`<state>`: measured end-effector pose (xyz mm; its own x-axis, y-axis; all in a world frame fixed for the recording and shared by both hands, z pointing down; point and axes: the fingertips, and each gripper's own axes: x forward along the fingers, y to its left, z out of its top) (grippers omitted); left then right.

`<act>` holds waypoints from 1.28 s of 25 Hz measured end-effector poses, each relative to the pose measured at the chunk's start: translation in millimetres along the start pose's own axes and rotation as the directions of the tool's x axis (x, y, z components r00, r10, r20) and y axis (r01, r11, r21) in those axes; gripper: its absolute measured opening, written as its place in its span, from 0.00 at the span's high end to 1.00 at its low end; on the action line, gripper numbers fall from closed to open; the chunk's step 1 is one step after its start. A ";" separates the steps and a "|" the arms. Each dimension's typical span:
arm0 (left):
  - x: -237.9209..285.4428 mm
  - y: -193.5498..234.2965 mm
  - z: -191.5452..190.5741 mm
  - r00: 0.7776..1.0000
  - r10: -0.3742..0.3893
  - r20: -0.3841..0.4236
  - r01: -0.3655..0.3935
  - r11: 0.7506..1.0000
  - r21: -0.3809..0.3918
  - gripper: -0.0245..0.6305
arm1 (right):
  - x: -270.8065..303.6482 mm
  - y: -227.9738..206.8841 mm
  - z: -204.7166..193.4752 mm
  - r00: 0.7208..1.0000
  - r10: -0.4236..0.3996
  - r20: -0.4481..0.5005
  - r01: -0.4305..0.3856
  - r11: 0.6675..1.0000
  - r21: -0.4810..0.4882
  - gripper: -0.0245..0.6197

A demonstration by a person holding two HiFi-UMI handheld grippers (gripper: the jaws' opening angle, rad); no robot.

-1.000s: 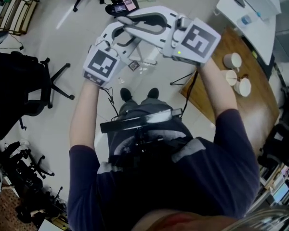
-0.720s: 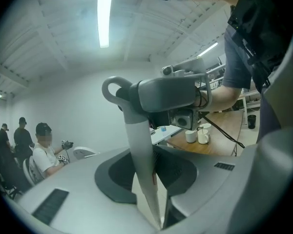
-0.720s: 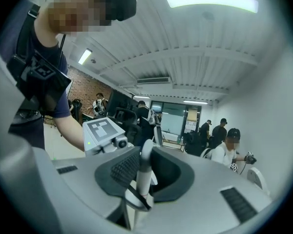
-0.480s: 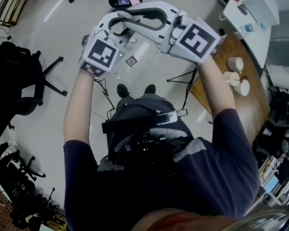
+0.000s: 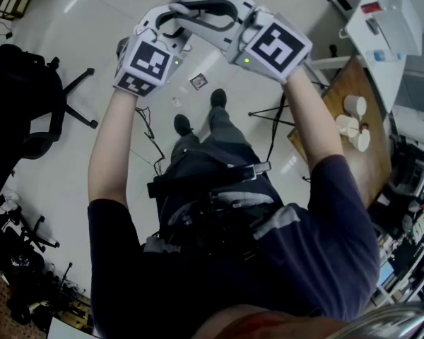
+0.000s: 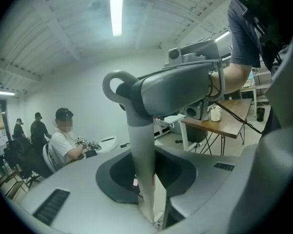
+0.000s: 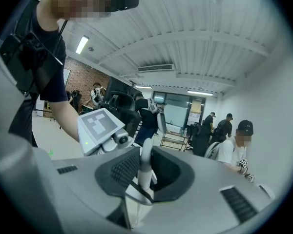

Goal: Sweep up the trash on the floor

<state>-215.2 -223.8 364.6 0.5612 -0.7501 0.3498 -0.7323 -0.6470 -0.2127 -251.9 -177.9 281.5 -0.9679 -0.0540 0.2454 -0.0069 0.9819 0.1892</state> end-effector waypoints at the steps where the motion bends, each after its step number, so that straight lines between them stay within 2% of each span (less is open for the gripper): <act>1: 2.2 5.3 -5.1 1.000 0.014 -0.009 -0.014 1.000 -0.005 0.85 | 5.3 -3.1 -3.7 1.000 0.012 0.003 -0.012 1.000 -0.003 0.82; 7: 15.0 37.1 -32.6 0.993 0.099 -0.062 -0.101 0.994 -0.037 0.85 | 33.9 -22.3 -24.5 0.995 0.095 0.025 -0.095 0.995 0.020 0.82; 14: 43.1 73.7 -75.8 0.977 0.178 -0.118 -0.191 0.976 -0.106 0.85 | 68.6 -48.3 -63.6 0.985 0.170 -0.005 -0.170 0.985 -0.038 0.82; 19: 60.7 95.1 -121.1 0.968 0.193 -0.162 -0.218 0.963 -0.158 0.85 | 102.0 -58.2 -101.7 0.976 0.212 -0.052 -0.215 0.975 -0.054 0.82; 24: 77.3 100.0 -175.3 0.956 0.176 -0.235 -0.229 0.948 -0.222 0.85 | 131.5 -52.4 -149.8 0.968 0.205 -0.142 -0.220 0.971 -0.097 0.82; 28: 81.4 97.8 -195.9 0.951 0.199 -0.235 -0.266 0.916 -0.301 0.85 | 139.8 -44.2 -168.0 0.961 0.228 -0.156 -0.238 0.970 -0.049 0.82; 30: 84.4 93.6 -200.0 0.950 0.205 -0.235 -0.273 0.911 -0.308 0.85 | 139.2 -40.9 -172.9 0.959 0.237 -0.158 -0.242 0.970 -0.017 0.82; 32: 88.3 87.4 -201.7 0.959 0.181 -0.220 -0.248 0.909 -0.335 0.86 | 135.8 -39.4 -177.3 0.958 0.241 -0.155 -0.239 0.971 0.027 0.82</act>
<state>-307.5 -318.9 560.9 0.3207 -0.8057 0.4980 -0.9341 -0.3560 0.0255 -338.5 -256.1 475.9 -0.8903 0.1565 0.4277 0.2182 0.9709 0.0989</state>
